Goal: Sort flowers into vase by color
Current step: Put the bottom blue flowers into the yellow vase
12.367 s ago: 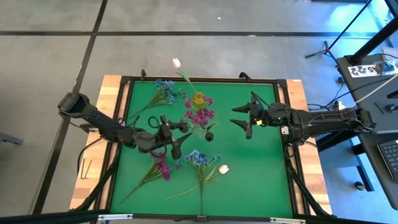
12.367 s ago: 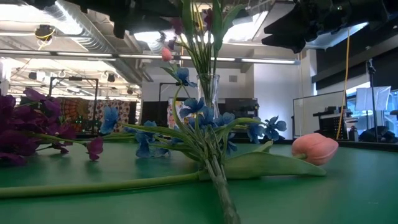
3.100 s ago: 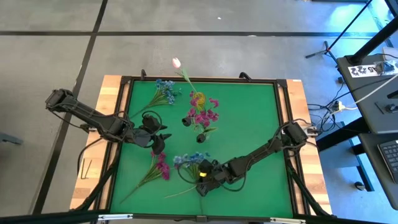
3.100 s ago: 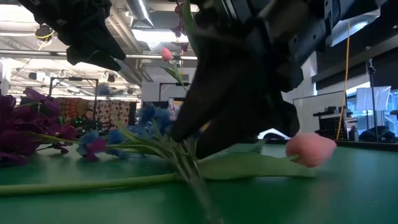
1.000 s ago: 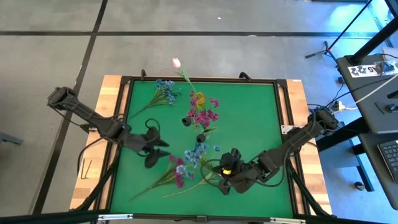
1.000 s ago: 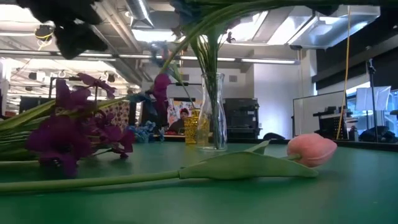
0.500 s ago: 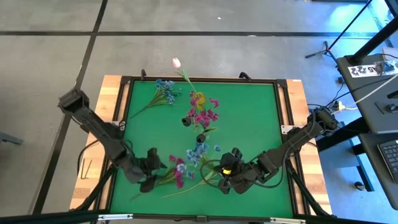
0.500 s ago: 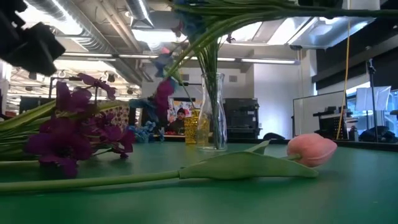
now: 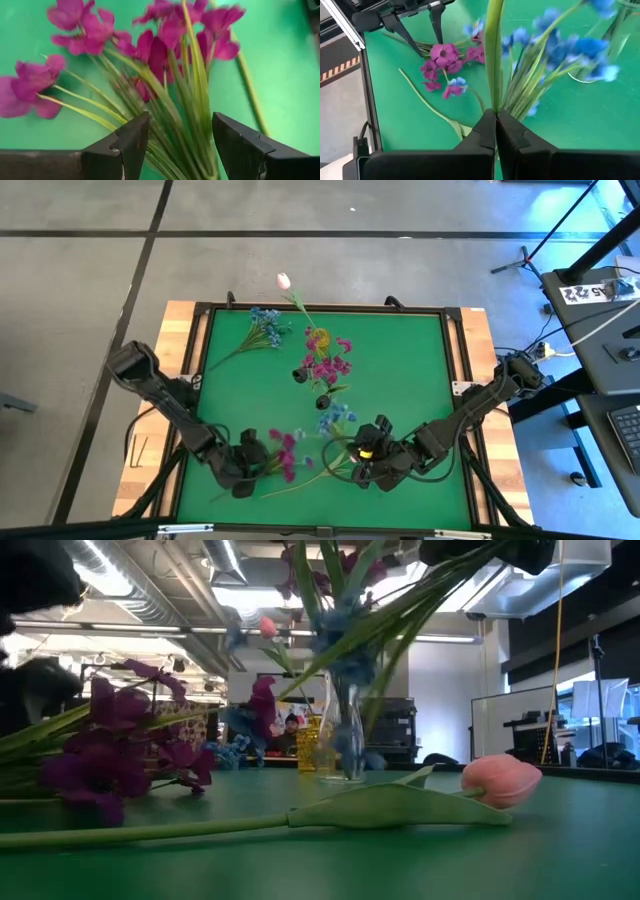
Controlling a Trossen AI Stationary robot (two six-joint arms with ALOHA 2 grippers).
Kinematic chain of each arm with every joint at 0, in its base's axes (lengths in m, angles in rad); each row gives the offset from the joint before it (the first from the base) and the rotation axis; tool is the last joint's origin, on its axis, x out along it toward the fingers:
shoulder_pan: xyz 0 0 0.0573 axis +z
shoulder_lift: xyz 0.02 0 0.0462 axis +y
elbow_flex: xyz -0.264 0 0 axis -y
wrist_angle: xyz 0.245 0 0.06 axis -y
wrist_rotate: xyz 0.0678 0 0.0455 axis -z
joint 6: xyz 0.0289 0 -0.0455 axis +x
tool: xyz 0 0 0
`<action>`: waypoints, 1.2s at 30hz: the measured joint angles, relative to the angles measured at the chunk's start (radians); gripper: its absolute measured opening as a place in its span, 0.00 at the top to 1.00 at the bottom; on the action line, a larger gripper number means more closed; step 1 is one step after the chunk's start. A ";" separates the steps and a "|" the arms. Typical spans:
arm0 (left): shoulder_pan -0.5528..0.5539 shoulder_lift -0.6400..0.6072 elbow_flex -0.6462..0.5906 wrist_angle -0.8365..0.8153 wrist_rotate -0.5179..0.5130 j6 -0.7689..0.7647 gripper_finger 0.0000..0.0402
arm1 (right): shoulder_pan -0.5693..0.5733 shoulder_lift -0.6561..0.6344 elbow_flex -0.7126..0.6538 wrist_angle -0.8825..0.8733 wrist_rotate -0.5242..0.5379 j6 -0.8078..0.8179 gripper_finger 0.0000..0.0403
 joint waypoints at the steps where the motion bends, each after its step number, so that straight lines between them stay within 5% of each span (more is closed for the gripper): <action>1: 0.000 0.006 0.000 -0.009 0.009 -0.011 0.48 | 0.000 0.000 0.000 -0.003 0.000 0.000 0.99; 22: 0.000 -0.010 0.002 -0.112 0.093 -0.115 0.48 | 0.001 0.000 0.016 -0.180 -0.001 0.123 0.99; 28: 0.000 -0.093 -0.002 -0.187 0.115 -0.140 0.48 | 0.036 -0.001 0.099 -0.234 0.034 0.094 0.99; 36: 0.002 -0.248 -0.002 -0.284 0.016 -0.152 0.48 | 0.099 -0.001 0.181 -0.304 0.129 0.092 0.99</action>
